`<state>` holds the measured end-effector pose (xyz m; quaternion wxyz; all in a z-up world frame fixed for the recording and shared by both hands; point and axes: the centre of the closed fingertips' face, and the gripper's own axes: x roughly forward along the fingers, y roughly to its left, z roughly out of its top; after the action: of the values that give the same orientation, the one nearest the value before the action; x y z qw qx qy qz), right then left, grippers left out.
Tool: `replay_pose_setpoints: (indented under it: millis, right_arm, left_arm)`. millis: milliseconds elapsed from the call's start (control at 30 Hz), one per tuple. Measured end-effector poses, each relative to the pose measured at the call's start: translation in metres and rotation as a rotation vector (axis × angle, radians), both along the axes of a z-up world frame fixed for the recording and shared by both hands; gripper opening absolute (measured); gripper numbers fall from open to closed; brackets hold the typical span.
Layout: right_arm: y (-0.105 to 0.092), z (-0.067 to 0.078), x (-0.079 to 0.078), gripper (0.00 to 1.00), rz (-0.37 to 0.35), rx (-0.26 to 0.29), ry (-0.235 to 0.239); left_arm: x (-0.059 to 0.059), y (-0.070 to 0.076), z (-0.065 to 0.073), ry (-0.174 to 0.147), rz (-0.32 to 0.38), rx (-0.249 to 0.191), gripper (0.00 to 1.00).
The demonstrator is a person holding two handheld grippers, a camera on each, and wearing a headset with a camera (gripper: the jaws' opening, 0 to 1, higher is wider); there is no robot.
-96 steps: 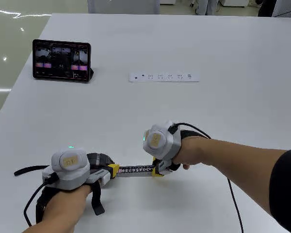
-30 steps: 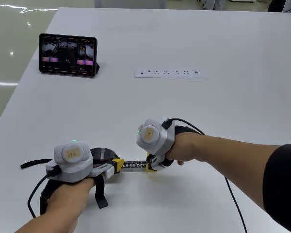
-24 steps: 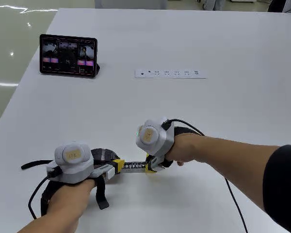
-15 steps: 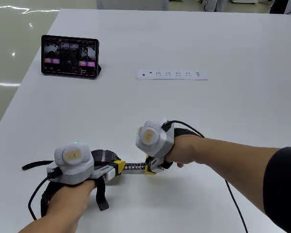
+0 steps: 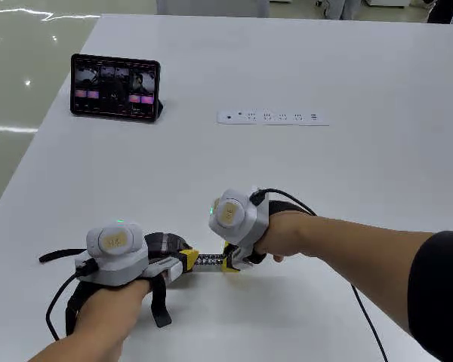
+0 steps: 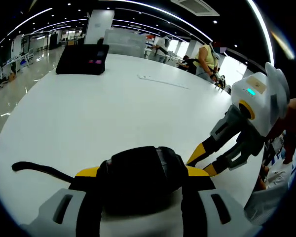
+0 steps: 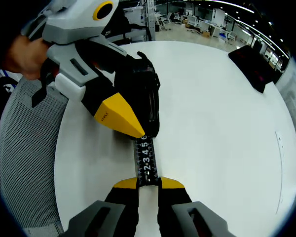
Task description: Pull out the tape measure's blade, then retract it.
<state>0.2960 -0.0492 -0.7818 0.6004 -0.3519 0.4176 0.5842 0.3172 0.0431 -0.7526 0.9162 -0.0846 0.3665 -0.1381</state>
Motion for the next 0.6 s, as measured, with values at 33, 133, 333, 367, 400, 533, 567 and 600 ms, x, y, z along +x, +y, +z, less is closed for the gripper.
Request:
replay_pose_setpoints:
  millis: [33, 133, 333, 367, 400, 533, 567, 600]
  right_arm:
    - [0.001, 0.0, 0.0, 0.1, 0.002, 0.003, 0.001]
    - [0.004, 0.0, 0.0, 0.1, 0.005, 0.007, 0.003]
    - [0.01, -0.001, 0.0, 0.1, 0.007, 0.027, 0.006]
    - [0.011, -0.001, 0.0, 0.1, 0.005, 0.03, 0.008]
    - [0.011, -0.001, 0.0, 0.1, 0.004, 0.033, 0.009]
    - [0.016, -0.001, -0.001, 0.1, 0.014, 0.041, 0.004]
    - [0.016, -0.001, 0.0, 0.1, 0.011, 0.043, 0.006]
    - [0.018, -0.001, 0.0, 0.1, 0.01, 0.048, 0.006]
  left_arm:
    - [0.0, 0.0, 0.0, -0.001, 0.0, -0.001, 0.61]
    - [0.0, 0.0, 0.0, -0.001, -0.003, -0.003, 0.61]
    - [0.0, 0.0, 0.0, 0.001, -0.003, -0.008, 0.61]
    - [0.0, 0.0, 0.0, 0.002, -0.003, -0.008, 0.61]
    - [0.0, 0.0, 0.0, 0.002, -0.003, -0.009, 0.61]
    - [0.0, -0.001, -0.001, 0.005, -0.002, -0.01, 0.61]
    - [0.0, -0.001, -0.001, 0.005, -0.002, -0.01, 0.61]
    - [0.0, -0.001, -0.001, 0.006, -0.001, -0.012, 0.61]
